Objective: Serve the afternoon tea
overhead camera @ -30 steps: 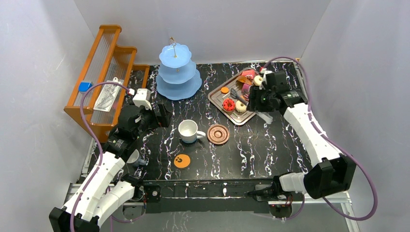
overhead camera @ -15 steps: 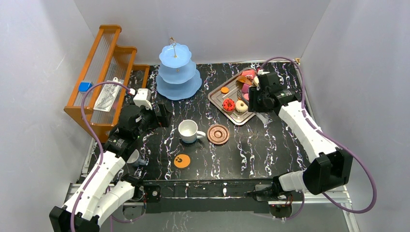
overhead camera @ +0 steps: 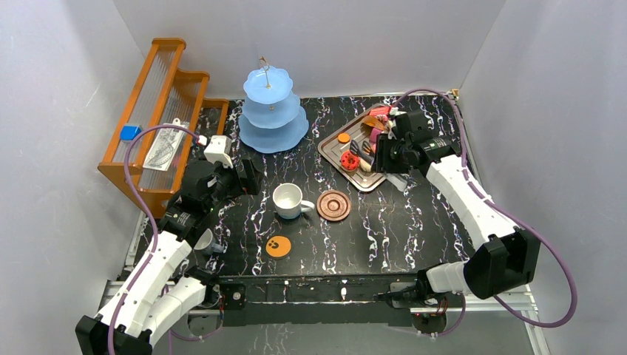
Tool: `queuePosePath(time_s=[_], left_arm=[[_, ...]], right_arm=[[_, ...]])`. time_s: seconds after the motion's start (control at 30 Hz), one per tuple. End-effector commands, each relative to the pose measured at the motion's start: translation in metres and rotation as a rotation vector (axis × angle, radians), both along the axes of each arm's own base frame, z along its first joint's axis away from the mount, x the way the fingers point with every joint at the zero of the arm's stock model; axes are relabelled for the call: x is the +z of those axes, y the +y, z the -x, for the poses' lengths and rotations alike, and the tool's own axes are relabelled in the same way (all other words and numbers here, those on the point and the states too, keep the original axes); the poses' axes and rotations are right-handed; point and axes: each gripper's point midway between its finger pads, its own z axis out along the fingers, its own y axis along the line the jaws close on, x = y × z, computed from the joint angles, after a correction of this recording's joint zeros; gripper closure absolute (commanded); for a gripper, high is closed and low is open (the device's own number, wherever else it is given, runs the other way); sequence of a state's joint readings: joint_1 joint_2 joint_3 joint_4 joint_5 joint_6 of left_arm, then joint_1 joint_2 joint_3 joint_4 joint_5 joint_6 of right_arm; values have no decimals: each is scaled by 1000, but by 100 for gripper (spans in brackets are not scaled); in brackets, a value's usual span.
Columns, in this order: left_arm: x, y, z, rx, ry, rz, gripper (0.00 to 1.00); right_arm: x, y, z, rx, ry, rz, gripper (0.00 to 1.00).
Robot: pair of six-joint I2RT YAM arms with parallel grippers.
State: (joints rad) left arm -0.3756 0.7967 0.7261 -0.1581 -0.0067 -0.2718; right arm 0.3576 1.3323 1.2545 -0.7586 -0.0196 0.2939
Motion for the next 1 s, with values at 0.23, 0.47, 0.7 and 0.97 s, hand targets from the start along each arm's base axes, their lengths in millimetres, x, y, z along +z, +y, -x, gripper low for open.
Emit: queuePosePath(time_s=[0.23, 0.47, 0.7, 0.97], left_arm=[[6, -2, 1, -15, -30, 0, 2], [5, -2, 0, -16, -29, 0, 2], [5, -2, 1, -16, -30, -1, 2], [6, -1, 1, -14, -33, -3, 2]], right_arm=[[0, 34, -1, 68, 5, -47, 49], [-21, 29, 2, 45, 50, 7, 48], [-20, 29, 4, 30, 54, 29, 47], [-29, 22, 13, 18, 88, 64, 46]])
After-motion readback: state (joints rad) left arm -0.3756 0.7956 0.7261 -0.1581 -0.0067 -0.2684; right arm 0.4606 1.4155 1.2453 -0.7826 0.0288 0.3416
